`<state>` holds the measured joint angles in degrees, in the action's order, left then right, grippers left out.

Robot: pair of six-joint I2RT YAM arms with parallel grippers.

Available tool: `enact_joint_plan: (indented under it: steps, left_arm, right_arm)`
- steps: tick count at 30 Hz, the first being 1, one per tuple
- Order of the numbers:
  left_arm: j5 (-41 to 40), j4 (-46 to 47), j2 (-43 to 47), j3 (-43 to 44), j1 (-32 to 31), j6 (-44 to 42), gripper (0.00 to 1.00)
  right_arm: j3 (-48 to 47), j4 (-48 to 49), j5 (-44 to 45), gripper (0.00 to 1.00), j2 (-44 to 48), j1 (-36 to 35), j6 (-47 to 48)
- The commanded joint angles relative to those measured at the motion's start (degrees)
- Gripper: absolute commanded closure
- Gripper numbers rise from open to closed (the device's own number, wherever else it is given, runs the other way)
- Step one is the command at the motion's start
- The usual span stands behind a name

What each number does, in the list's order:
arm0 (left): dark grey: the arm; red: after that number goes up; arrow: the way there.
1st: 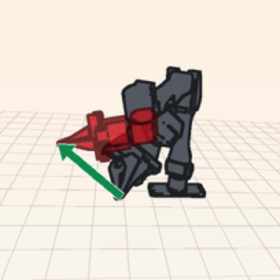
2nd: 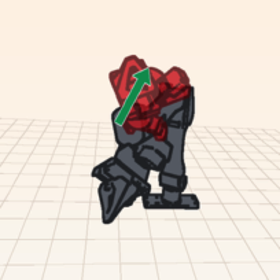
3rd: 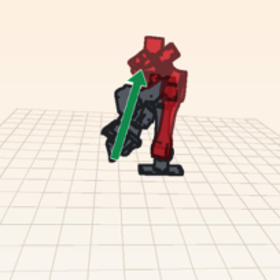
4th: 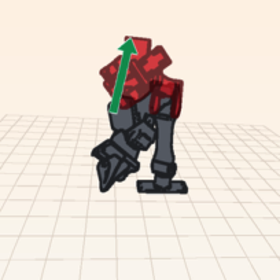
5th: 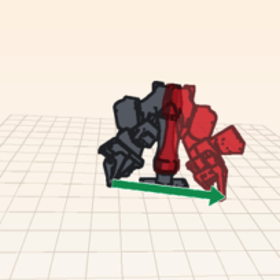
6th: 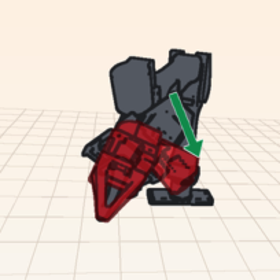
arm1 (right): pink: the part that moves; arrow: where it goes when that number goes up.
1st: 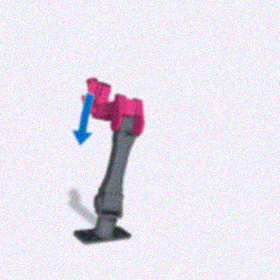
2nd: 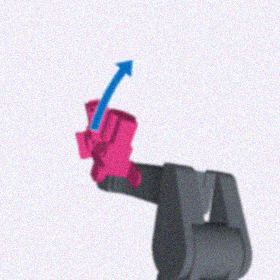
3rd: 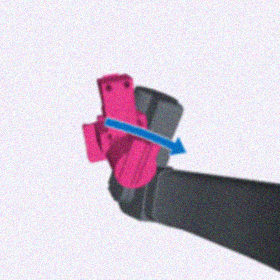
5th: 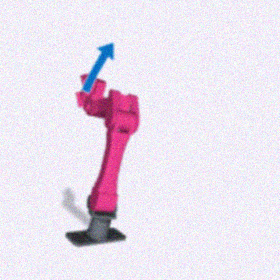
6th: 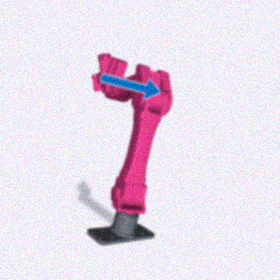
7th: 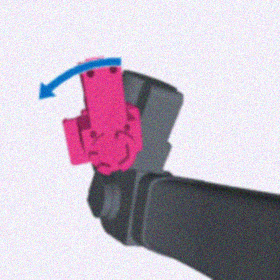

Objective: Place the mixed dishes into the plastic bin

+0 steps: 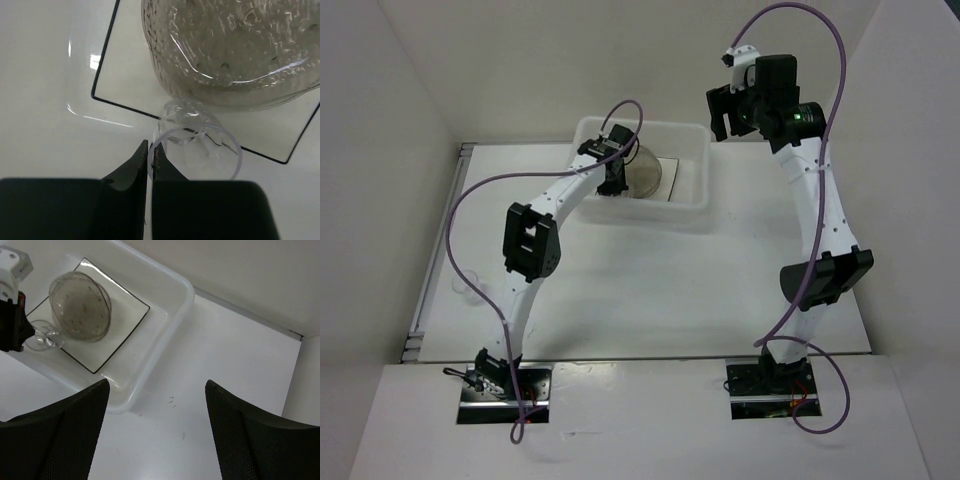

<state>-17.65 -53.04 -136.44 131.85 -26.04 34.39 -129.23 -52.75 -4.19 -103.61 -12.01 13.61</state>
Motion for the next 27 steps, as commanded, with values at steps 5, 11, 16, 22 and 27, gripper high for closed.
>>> enact_joint_plan:
  steps: [5,11,16,22,27]
  left_arm:
    - [-4.6,-0.6,12.0,-11.0,-1.9,-0.3,1.0]
    - [-2.7,2.1,18.3,-17.7,-2.4,1.6,1.0]
    - [-3.3,-1.9,16.1,-9.6,-3.6,1.6,1.0]
    - [4.5,-3.7,4.4,12.5,-3.6,0.9,1.0]
    - [11.4,-2.0,-7.2,24.0,-2.5,3.3,1.0]
  right_arm:
    - [3.5,1.8,-0.6,0.18,4.2,-0.3,0.2]
    - [5.3,1.8,0.0,0.18,5.6,-0.3,0.7]
    - [5.8,2.3,0.5,0.18,5.6,-0.3,0.7]
    - [5.3,2.3,0.5,0.18,5.6,-0.3,1.2]
    - [6.4,2.8,1.5,0.18,6.1,-0.3,1.8]
